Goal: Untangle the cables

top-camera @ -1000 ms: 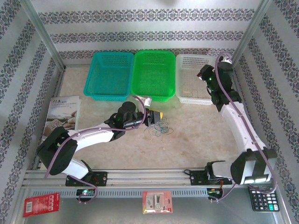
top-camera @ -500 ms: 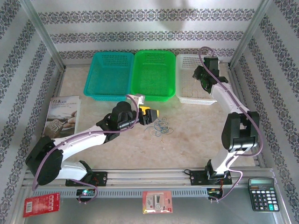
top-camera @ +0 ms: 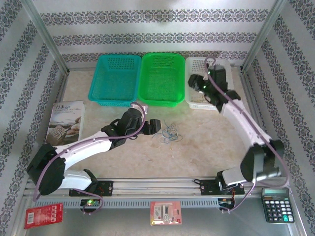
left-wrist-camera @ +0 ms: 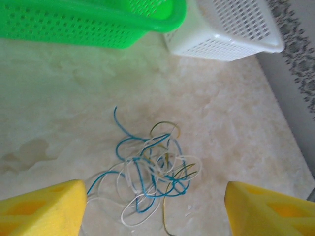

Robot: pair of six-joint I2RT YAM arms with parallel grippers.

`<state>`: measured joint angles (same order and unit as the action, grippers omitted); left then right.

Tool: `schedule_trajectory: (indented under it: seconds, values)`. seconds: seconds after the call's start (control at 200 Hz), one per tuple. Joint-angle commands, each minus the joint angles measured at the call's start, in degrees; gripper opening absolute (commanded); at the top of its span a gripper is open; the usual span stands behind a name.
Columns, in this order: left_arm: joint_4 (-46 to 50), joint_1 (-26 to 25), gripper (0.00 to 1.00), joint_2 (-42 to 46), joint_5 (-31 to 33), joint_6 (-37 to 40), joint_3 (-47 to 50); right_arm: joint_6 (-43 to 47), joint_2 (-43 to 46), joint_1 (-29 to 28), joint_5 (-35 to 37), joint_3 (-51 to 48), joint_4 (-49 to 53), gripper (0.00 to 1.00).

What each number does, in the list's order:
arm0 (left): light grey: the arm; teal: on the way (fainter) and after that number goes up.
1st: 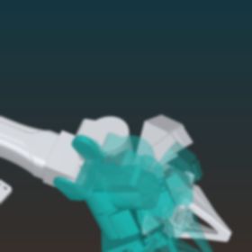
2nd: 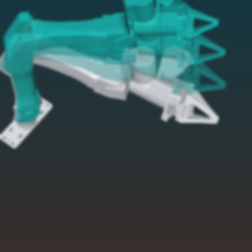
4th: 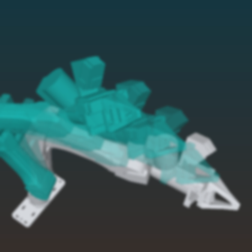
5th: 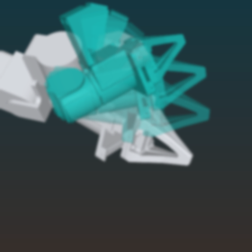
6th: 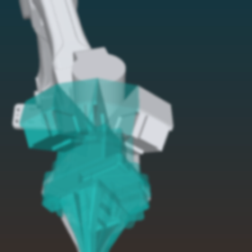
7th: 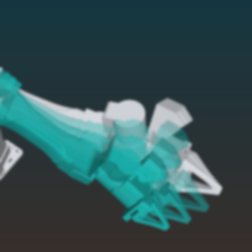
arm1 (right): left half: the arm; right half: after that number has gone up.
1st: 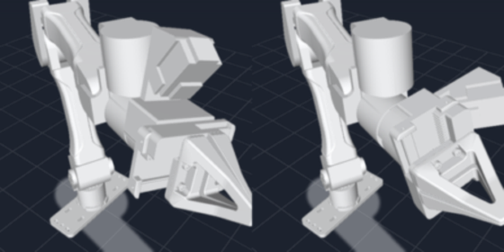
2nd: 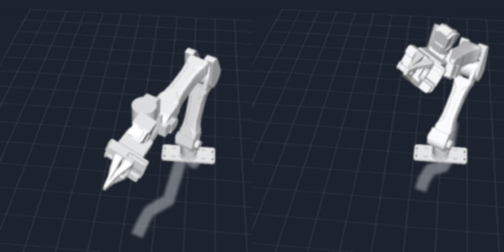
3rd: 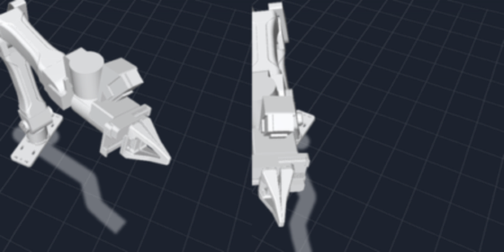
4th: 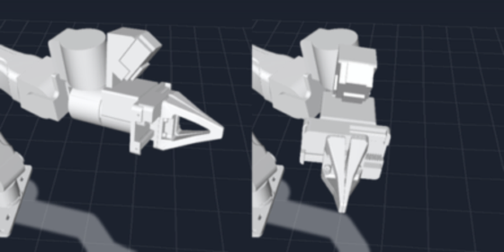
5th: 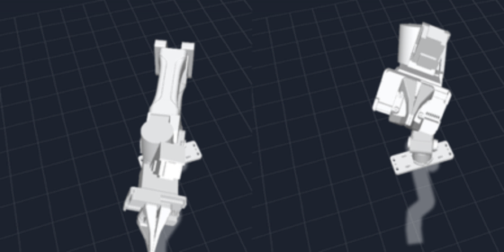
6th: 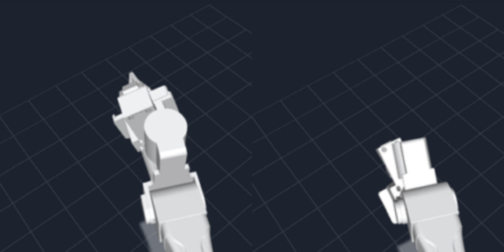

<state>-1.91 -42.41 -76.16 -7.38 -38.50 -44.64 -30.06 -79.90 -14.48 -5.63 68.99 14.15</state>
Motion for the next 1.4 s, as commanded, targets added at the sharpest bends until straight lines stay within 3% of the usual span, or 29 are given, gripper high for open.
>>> schedule_trajectory:
  seconds: [0.0, 0.135, 0.345, 0.58, 1.194, 1.284, 1.394]
  values:
    - [7.0, -0.2, 0.7, -2.2, 0.5, -1.8, -1.8, -1.4, 6.2, -6.8, -0.3, -8.5, -1.0, 0.49]
    - [8.3, -0.2, 0.67, -3.8, 0.1, -1.4, -2.5, -2.9, 11.5, -14.5, 5.3, -18.2, -1.2, 0.5]
    - [7.1, -0.2, 0.68, -4.0, 0.0, -1.5, -3.6, -1.9, 13.6, -15.7, 5.0, -27.4, 0.5, 0.5]
    - [6.6, -0.2, 0.7, -5.2, -0.7, -1.6, -5.4, 3.0, 10.0, -17.0, -2.5, -27.1, 3.8, 0.52]
    - [5.3, -0.1, 0.71, -4.5, -0.9, -2.0, -5.4, 7.1, 2.9, -20.0, -0.7, -23.1, 6.9, 0.5]
    - [5.2, 0.0, 0.71, -4.4, -0.9, -2.1, -5.3, 7.6, 1.7, -20.0, -0.3, -22.5, 6.9, 0.47]
    - [5.2, 0.0, 0.71, -4.2, -0.8, -2.1, -5.2, 8.1, 0.8, -19.8, -0.7, -21.6, 6.9, 0.35]
